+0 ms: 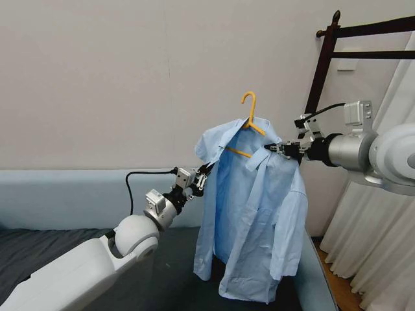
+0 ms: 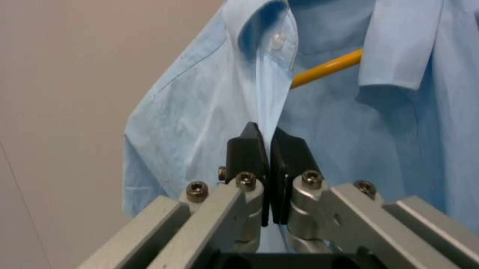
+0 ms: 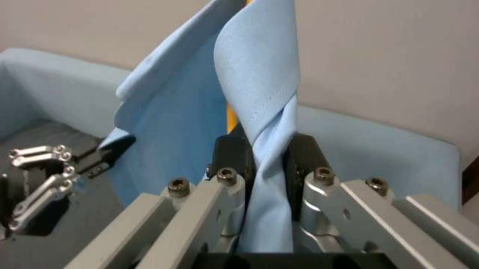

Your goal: Pick up the clothes from the sofa and hang them on the clothes hanger.

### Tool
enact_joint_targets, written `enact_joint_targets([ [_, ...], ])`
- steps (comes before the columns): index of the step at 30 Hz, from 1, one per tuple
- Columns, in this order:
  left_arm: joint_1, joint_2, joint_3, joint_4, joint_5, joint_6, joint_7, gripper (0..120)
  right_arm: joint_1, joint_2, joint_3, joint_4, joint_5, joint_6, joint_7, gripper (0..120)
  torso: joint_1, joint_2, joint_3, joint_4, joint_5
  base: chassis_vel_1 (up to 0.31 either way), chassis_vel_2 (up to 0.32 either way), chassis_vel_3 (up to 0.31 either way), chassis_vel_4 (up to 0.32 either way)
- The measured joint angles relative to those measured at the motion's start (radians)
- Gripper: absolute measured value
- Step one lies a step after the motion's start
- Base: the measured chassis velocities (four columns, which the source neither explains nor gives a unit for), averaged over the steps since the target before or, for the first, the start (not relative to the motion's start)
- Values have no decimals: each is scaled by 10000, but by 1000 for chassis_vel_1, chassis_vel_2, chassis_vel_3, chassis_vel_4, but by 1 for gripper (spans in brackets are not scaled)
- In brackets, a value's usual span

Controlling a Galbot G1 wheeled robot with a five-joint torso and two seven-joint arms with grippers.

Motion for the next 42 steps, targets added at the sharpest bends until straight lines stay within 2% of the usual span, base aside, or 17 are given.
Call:
enact_joint_targets([
  [7,33,-79,-30,-30,-9,69,-391,0,227,249,-74,-3,264,40,325,8,1,-1,0,0,0,0,0,0,0],
  [11,36,-27,-96,-368,-199,627,-765,3,22,181,52,164,265,123,405,8,0,0,0,-2,-1,0,0,0,0],
  [15,300,433,-612,-809,-215,1086,-883,21,-478,-132,465,400,68,303,519,8,1,-1,0,-2,0,0,0,0,0],
  [16,300,433,-612,-809,-215,1086,-883,21,-478,-132,465,400,68,303,519,8,1,-1,0,-2,0,0,0,0,0],
  [18,722,789,-1197,-1062,-333,1177,-913,30,-684,-445,627,619,-87,413,538,8,0,0,0,-2,2,0,0,0,0],
  [20,1462,1193,-2074,-1379,-525,1137,-868,39,-921,-736,906,859,-184,526,710,8,0,0,-1,-1,0,0,0,0,0],
  [21,1462,1193,-2074,-1379,-525,1137,-868,39,-921,-736,906,859,-184,526,710,8,0,0,-1,-1,0,0,0,0,0],
  [23,2068,1452,-2655,-1613,-644,1020,-828,48,-1233,-883,1305,1060,-213,571,1054,8,0,0,-2,0,1,0,0,0,0],
  [25,3160,1571,-3532,-1923,-833,758,-960,56,-1423,-1051,1614,1350,-164,565,2101,8,-1,0,-2,1,-1,0,0,0,0],
  [27,3648,1559,-3875,-2102,-943,685,-1098,62,-1540,-1107,1757,1468,-119,538,2670,8,-1,0,-2,0,-4,0,0,0,0],
  [30,5011,1353,-4617,-2661,-1066,631,-1518,75,-1856,-1182,2124,1587,-14,409,4205,8,0,1,-3,-4,1,0,0,0,0],
  [33,5835,1135,-5009,-2985,-879,607,-1665,81,-1868,-1090,2152,1436,-9,378,4935,8,-1,0,-3,-7,-1,0,0,0,0],
  [35,7183,720,-5784,-3393,-554,572,-1778,93,-1631,-827,1862,875,-231,291,5783,8,0,1,-2,-6,3,0,0,0,0],
  [36,7183,720,-5784,-3393,-554,572,-1778,93,-1631,-827,1862,875,-231,291,5783,8,0,1,-2,-6,3,0,0,0,0],
  [38,8308,378,-6277,-3537,-132,480,-1759,99,-1454,-625,1488,358,-1083,134,5940,8,-1,0,-1,1,1,0,0,0,0],
  [41,9004,115,-6599,-3583,233,392,-1703,100,-1345,-483,1184,-62,-1912,57,5874,8,-1,0,-1,3,0,0,0,0,0],
  [42,9590,-162,-6801,-3613,537,279,-1656,100,-1069,-269,694,-565,-2704,16,5740,8,-1,0,-1,2,3,0,0,0,0],
])
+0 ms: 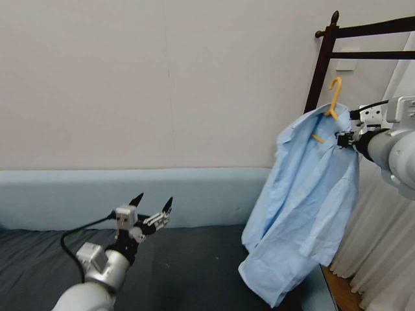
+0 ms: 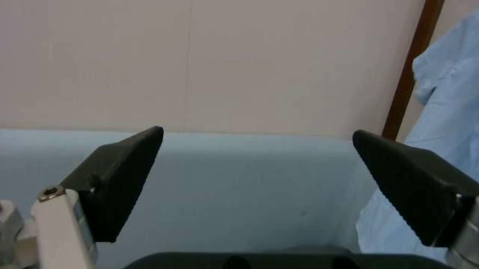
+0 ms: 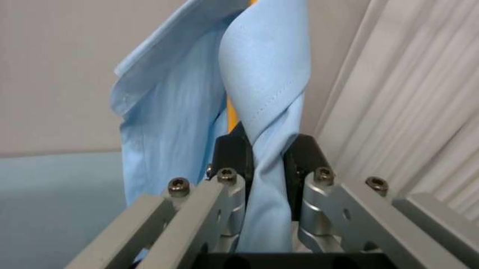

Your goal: Pick up the clothes from the sofa and hang them on the clothes hanger.

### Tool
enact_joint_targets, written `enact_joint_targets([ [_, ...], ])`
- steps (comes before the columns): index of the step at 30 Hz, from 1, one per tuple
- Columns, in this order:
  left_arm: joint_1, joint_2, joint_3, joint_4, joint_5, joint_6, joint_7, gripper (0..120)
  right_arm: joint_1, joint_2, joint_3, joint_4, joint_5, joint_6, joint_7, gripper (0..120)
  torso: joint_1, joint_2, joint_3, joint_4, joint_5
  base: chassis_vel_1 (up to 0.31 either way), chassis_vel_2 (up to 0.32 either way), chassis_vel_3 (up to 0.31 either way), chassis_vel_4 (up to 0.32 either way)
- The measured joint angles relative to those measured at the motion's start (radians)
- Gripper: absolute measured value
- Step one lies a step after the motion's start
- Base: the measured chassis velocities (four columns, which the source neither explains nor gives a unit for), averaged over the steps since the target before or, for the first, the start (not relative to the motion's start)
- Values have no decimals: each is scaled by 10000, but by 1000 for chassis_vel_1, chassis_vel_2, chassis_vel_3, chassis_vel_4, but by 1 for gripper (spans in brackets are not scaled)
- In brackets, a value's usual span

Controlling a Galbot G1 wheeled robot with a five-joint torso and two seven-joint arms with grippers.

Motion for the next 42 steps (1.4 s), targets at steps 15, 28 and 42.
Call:
enact_joint_targets([
  [15,1258,-1276,-57,-40,1157,-181,85,100,2233,1829,-2547,-4563,-5091,-31,-2478,8,2,-1,2,-3,-1,0,0,0,0],
  [28,1137,-1217,30,-5,1266,-278,119,100,4297,2890,-3439,-7293,-5031,-16,-3805,8,2,-1,2,-3,-2,0,0,0,0],
  [42,1423,-1019,-148,-347,1670,-218,68,100,4936,3651,-3259,-8628,-3625,-9,-3195,8,2,-1,1,-3,0,0,0,0,0],
])
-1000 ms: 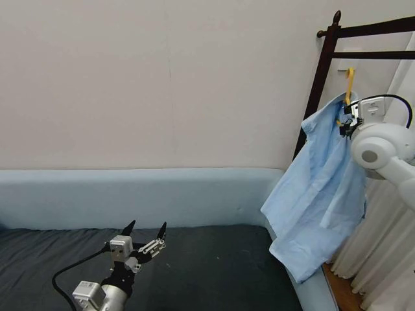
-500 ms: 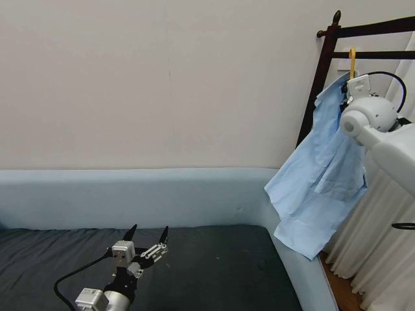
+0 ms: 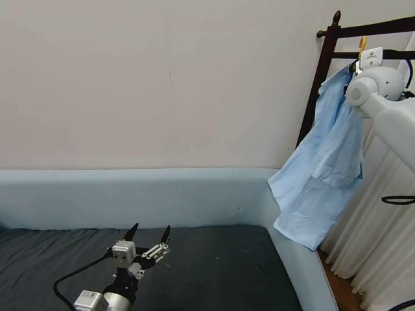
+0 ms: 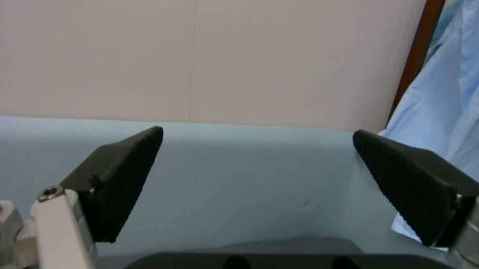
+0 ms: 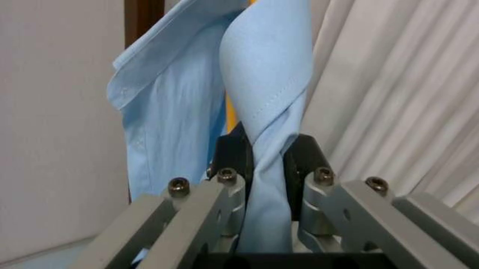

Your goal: Pick up the clothes from the sofa and hang them on the clothes hanger.

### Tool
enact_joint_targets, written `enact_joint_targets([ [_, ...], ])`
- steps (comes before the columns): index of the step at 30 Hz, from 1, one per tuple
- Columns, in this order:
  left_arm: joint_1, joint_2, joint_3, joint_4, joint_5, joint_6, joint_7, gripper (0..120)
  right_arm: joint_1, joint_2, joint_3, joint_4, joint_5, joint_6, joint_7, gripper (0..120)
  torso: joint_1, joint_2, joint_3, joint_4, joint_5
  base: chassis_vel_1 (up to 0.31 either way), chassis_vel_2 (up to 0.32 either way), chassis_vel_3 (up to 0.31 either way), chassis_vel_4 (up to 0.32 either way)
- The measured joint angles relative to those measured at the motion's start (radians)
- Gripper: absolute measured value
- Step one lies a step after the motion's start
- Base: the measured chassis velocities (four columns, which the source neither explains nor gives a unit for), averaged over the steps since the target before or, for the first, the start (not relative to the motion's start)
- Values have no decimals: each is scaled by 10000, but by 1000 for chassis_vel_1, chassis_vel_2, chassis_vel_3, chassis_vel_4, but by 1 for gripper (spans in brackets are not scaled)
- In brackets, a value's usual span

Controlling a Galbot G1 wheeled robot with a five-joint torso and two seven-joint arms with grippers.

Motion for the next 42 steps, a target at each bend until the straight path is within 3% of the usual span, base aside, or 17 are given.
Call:
enact_joint_targets([
  [6,108,-3,-127,-4,259,9,-3,100,-121,156,224,-371,297,0,178,8,0,0,-1,3,-3,0,0,0,0],
  [11,248,-68,-126,-8,354,-27,10,100,-410,-138,389,16,192,6,-476,8,0,0,-1,-3,-3,0,0,0,0],
  [18,361,-96,-88,-11,538,-39,39,100,-1258,-964,818,1611,-759,154,-1386,32,0,0,-1,1,0,0,0,0,0],
  [23,486,-130,-85,55,654,-77,49,100,-1802,-1818,1018,2977,-1340,1265,-2350,48,-1,0,-2,-2,0,0,0,0,0],
  [25,563,-188,-96,126,826,-206,98,100,-2202,-2260,1369,3732,-1521,2261,-2629,56,-1,1,-1,0,-3,0,0,0,0],
  [28,782,-343,-160,318,1244,-539,248,100,-4010,-3373,3413,5752,-1148,3222,-3055,72,0,0,0,3,1,0,0,0,0],
  [29,782,-343,-160,318,1244,-539,248,100,-4010,-3373,3413,5752,-1148,3222,-3055,72,0,0,0,3,1,0,0,0,0],
  [32,1091,-699,-208,614,1448,-927,428,100,-6991,-4195,5815,7814,-989,4156,-3196,84,-5,6,-5,-12,-5,0,0,0,0],
  [33,1091,-699,-208,614,1448,-927,428,100,-6991,-4195,5815,7814,-989,4156,-3196,84,-5,6,-5,-12,-5,0,0,0,0],
  [34,1192,-979,-256,879,1463,-1228,457,100,-8560,-4184,7293,8502,-1099,4545,-3251,88,-4,4,-2,-6,8,0,0,0,0],
  [35,1252,-1177,-322,1059,1520,-1417,476,100,-9388,-4073,8134,8835,-1168,4700,-3257,94,-3,4,-3,-5,5,0,0,0,0],
  [36,1433,-1611,-511,1409,1781,-1793,603,100,-11175,-3564,9472,9544,-1340,4946,-3258,98,-6,8,-7,-6,-23,0,0,0,0],
  [37,1433,-1611,-511,1409,1781,-1793,603,100,-11175,-3564,9472,9544,-1340,4946,-3258,98,-6,8,-7,-6,-23,0,0,0,0],
  [39,1792,-2133,-725,1771,2065,-2236,852,100,-14315,-2101,10870,10499,-2598,5467,-3792,100,0,0,1,9,14,29,12,2,0],
  [40,1792,-2133,-725,1771,2065,-2236,852,100,-14315,-2101,10870,10499,-2598,5467,-3792,100,0,0,1,9,14,59,24,3,-1],
  [42,2158,-2432,-844,1936,2146,-2563,1102,100,-16706,-845,11385,10841,-4595,6348,-4742,100,0,1,0,8,-4,29,16,14,9],
])
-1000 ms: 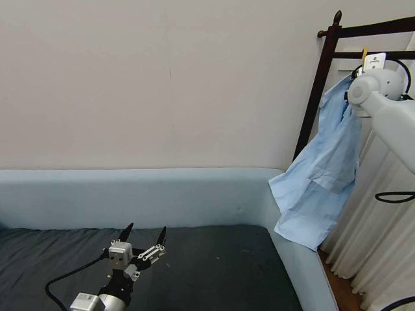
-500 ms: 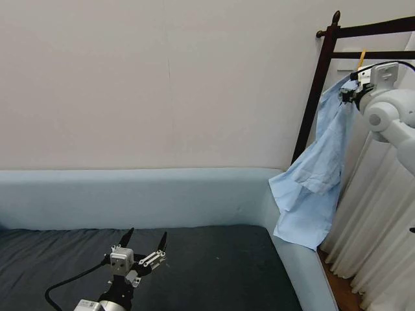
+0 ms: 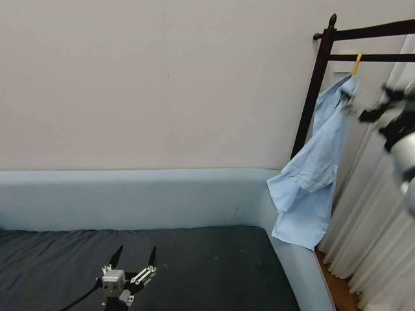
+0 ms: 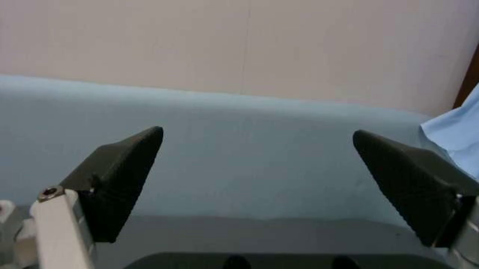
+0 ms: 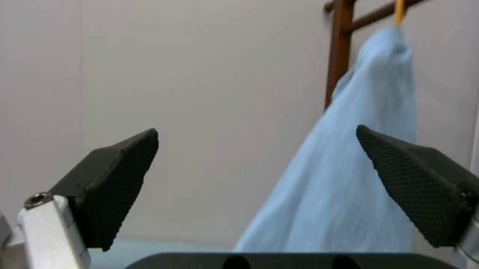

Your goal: Pick up the clothes from the sofa and hang them on the clothes hanger.

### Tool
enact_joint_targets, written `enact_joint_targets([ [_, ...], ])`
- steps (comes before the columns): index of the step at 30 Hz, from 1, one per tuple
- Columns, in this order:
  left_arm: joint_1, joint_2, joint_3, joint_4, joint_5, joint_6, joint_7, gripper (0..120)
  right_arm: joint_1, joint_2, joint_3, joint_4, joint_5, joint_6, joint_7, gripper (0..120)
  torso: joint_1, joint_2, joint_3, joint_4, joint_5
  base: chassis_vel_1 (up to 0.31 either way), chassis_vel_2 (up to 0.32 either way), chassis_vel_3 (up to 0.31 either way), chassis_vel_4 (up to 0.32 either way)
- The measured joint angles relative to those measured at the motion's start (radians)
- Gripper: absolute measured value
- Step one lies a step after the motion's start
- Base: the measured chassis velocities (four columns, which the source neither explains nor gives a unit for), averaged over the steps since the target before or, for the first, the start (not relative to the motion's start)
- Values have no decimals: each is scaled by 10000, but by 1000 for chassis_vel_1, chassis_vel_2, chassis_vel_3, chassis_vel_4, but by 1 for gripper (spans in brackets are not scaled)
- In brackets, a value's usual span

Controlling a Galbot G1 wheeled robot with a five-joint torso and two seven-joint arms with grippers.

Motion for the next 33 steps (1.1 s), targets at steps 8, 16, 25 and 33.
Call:
enact_joint_targets([
  [8,1095,-1005,-344,290,966,-1207,691,100,-5665,3838,-279,-18,-5326,3588,-2213,100,-5,3,-4,-11,0,0,0,0,0],
  [16,1707,-1650,-771,368,1573,-2061,783,100,-7286,6035,-554,-593,-7007,5395,-2735,100,-4,2,-2,-8,0,0,0,0,0],
  [25,1731,-1639,-807,333,1631,-2100,725,100,-7407,6138,-552,-649,-6998,5400,-2677,100,-2,1,-1,-7,1,0,0,0,0],
  [33,1712,-1619,-798,321,1618,-2085,708,100,-7448,6111,-570,-656,-6922,5326,-2641,100,-1,0,-1,-7,2,0,0,0,0],
])
